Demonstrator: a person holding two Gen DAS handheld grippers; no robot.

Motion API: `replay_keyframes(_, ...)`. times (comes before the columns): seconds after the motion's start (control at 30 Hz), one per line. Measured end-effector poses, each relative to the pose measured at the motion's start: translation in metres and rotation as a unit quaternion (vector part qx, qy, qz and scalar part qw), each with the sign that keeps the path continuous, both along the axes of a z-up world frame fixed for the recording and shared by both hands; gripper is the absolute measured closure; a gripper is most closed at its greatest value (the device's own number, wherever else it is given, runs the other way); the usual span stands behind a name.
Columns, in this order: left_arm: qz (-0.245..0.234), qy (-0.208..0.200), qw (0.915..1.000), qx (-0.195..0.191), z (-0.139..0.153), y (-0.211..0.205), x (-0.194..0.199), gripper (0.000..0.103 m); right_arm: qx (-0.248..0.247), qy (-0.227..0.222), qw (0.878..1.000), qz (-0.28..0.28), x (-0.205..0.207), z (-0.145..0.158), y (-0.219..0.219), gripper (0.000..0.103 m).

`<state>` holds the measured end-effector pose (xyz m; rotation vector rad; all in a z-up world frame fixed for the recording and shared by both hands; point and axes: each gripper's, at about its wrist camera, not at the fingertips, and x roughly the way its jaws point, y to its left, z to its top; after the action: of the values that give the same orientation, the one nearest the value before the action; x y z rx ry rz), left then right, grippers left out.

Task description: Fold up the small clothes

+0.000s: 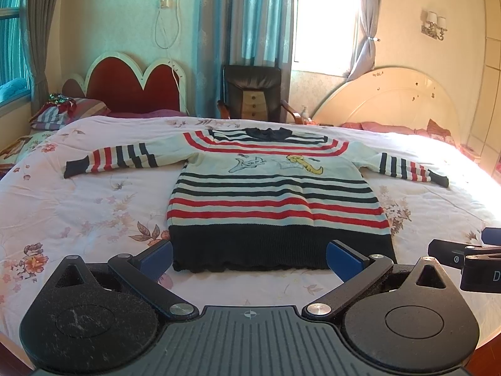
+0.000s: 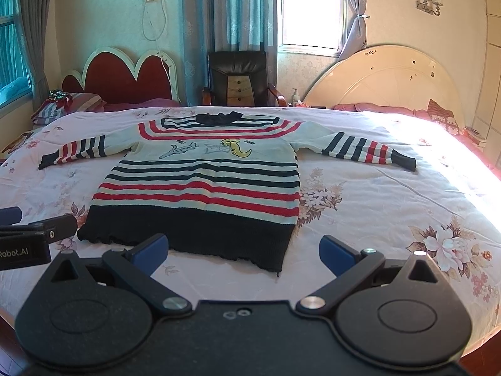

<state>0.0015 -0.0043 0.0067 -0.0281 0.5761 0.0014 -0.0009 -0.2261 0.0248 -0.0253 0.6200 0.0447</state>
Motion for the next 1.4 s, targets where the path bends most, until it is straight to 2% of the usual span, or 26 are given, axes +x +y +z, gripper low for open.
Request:
replay_keyframes(0.9, 0.000, 0.013, 0.9999, -0.003, -0.003, -0.002, 0.007, 0.000, 0.009, 0.006, 1.000, 0.000, 0.003, -0.006, -0.010, 0.001)
replay_keyframes(1.1, 0.011, 0.012, 0.9991, -0.039, -0.008, 0.011, 0.042, 0.000, 0.022, 0.012, 1.000, -0.018, 0.023, -0.010, -0.036, 0.001)
replay_keyframes(1.2, 0.019, 0.006, 0.9989, -0.043, -0.011, 0.016, 0.071, 0.000, 0.019, -0.014, 0.998, -0.059, 0.045, -0.008, -0.068, 0.001)
replay_keyframes(1.27, 0.018, 0.003, 0.9985, -0.051, -0.014, 0.018, 0.093, 0.000, 0.038, -0.036, 0.995, -0.087, 0.066, -0.007, -0.094, 0.001)
replay_keyframes(1.4, 0.011, 0.019, 0.9977, -0.064, -0.023, 0.022, 0.143, 0.000, 0.079, -0.029, 0.988, -0.130, 0.126, -0.014, -0.148, 0.002)
